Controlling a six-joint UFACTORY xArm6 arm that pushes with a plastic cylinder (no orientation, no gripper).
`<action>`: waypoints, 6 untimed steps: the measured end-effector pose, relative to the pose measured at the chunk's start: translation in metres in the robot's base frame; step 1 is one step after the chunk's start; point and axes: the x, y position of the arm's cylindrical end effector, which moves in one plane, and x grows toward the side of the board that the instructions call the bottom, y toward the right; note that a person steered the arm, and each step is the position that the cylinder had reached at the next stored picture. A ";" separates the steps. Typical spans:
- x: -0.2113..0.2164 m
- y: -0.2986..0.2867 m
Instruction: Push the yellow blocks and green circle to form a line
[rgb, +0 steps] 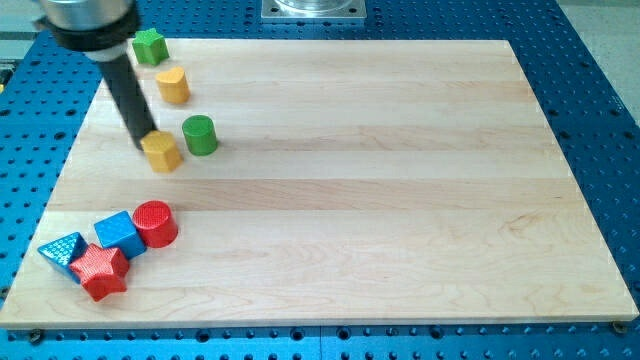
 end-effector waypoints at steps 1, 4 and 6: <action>0.020 0.047; -0.005 0.076; 0.020 0.014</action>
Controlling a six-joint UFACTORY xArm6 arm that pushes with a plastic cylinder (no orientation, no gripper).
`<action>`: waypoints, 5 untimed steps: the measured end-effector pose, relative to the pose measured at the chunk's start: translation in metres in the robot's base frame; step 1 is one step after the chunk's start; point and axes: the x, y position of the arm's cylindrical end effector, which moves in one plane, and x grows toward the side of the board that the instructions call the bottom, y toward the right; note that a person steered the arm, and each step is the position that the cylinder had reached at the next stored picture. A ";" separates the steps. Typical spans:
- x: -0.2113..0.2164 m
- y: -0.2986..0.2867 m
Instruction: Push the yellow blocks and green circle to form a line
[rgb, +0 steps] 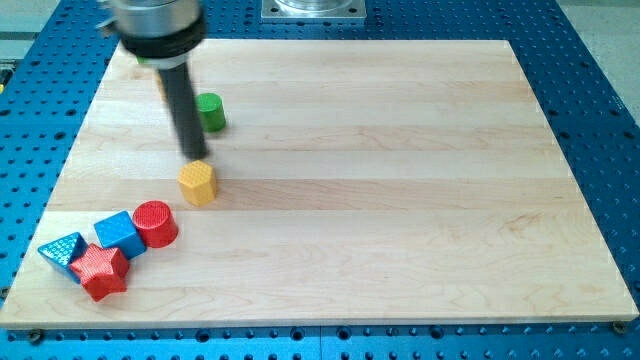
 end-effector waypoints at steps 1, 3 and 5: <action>0.045 -0.041; 0.062 0.043; 0.025 0.054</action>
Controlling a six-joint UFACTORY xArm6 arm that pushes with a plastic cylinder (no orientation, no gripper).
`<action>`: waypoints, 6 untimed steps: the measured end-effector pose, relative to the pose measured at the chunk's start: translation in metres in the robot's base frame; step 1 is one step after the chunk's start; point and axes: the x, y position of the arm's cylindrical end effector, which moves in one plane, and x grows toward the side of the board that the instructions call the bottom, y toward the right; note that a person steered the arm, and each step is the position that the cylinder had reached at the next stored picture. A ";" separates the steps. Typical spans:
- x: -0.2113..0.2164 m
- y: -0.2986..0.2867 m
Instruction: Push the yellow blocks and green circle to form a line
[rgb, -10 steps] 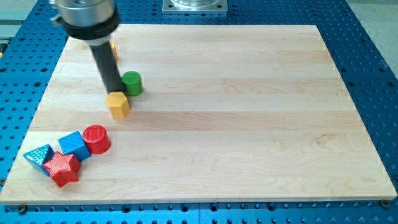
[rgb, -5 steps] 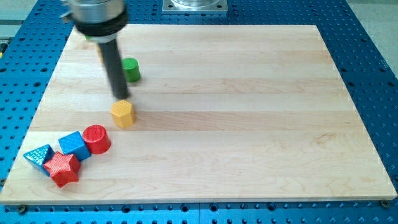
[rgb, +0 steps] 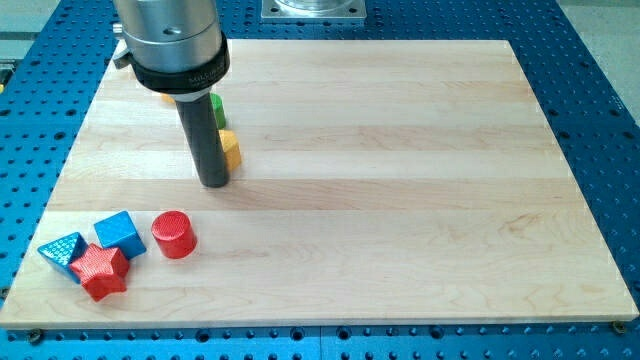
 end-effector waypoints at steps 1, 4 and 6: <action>0.010 -0.029; -0.013 0.001; -0.011 -0.008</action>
